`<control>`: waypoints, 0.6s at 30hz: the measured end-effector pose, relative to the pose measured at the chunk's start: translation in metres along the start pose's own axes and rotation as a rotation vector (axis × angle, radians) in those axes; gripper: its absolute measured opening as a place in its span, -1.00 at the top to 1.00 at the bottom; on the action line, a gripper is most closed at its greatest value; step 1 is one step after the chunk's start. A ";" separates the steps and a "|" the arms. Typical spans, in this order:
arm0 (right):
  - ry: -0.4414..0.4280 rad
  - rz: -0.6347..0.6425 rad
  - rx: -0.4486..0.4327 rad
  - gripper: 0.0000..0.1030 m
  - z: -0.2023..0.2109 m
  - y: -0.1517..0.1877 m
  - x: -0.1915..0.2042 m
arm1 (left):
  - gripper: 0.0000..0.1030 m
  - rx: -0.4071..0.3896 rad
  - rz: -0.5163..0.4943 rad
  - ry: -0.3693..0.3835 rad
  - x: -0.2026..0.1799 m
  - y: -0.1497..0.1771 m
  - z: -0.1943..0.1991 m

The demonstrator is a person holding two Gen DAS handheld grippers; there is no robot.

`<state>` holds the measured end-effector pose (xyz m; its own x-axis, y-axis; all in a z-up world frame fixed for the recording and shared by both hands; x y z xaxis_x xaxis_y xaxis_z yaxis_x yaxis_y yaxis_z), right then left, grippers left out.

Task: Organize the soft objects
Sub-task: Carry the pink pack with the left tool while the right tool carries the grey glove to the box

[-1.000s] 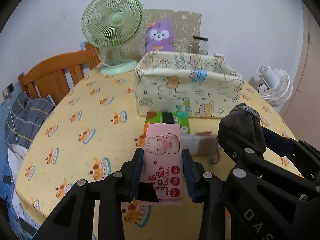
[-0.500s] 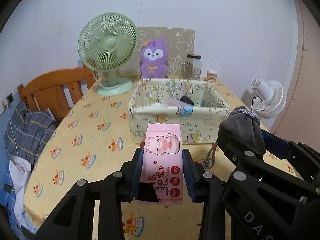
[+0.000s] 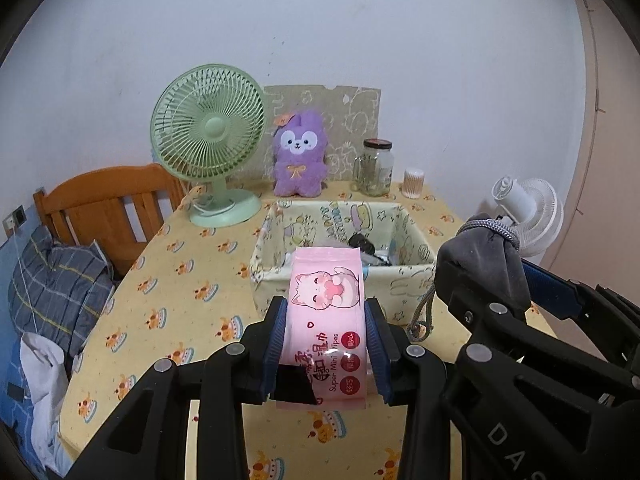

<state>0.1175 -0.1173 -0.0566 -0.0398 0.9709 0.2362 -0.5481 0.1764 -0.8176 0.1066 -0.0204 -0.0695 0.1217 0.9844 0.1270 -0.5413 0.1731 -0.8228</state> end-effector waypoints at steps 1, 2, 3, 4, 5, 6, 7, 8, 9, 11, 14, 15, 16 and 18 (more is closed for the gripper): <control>0.001 0.000 -0.004 -0.06 0.000 -0.002 0.000 | 0.24 -0.003 0.001 0.001 0.000 -0.001 0.000; 0.003 0.001 -0.007 -0.06 0.001 -0.003 0.000 | 0.24 -0.005 0.003 0.004 -0.001 -0.003 0.000; 0.003 0.001 -0.011 -0.06 0.002 -0.005 0.000 | 0.24 -0.008 0.008 0.006 0.000 -0.004 0.001; 0.002 0.001 -0.015 -0.06 0.002 -0.006 0.000 | 0.24 -0.010 0.009 0.008 0.000 -0.005 0.001; 0.005 0.002 -0.019 -0.06 0.003 -0.008 0.000 | 0.24 -0.010 0.010 0.009 0.000 -0.006 0.000; 0.005 0.002 -0.021 -0.06 0.003 -0.009 0.001 | 0.24 -0.012 0.010 0.009 0.001 -0.008 0.000; 0.004 0.001 -0.021 -0.06 0.002 -0.010 0.000 | 0.24 -0.014 0.009 0.009 0.001 -0.009 -0.001; 0.005 -0.001 -0.021 -0.06 0.001 -0.011 0.000 | 0.24 -0.015 0.010 0.010 0.001 -0.011 -0.002; 0.004 -0.004 -0.021 -0.06 0.001 -0.012 0.000 | 0.24 -0.015 0.010 0.011 0.001 -0.012 -0.003; 0.002 -0.010 -0.020 -0.06 -0.001 -0.014 0.000 | 0.24 -0.016 0.007 0.012 0.002 -0.014 -0.005; 0.004 -0.014 -0.022 -0.06 -0.005 -0.018 -0.001 | 0.24 -0.018 0.005 0.013 0.002 -0.019 -0.010; 0.005 -0.015 -0.023 -0.06 -0.007 -0.019 0.000 | 0.24 -0.019 0.005 0.012 0.002 -0.020 -0.011; 0.006 -0.014 -0.026 -0.06 -0.009 -0.022 0.000 | 0.24 -0.021 0.005 0.013 0.003 -0.022 -0.013; 0.008 -0.013 -0.029 -0.06 -0.012 -0.025 0.000 | 0.24 -0.024 0.004 0.012 0.003 -0.026 -0.017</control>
<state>0.1411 -0.1199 -0.0420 -0.0261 0.9697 0.2430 -0.5243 0.1937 -0.8292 0.1347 -0.0223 -0.0573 0.1298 0.9846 0.1167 -0.5221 0.1679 -0.8362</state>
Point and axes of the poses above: each gripper's, at about its wrist camera, not at the fingertips, and z roughly against the way its jaws point, x to its left, y to its underside, the point moved 7 cm from there along -z, roughly the way its jaws point, and after that the axes turned 10 degrees about -z, right-handed, at the moved point
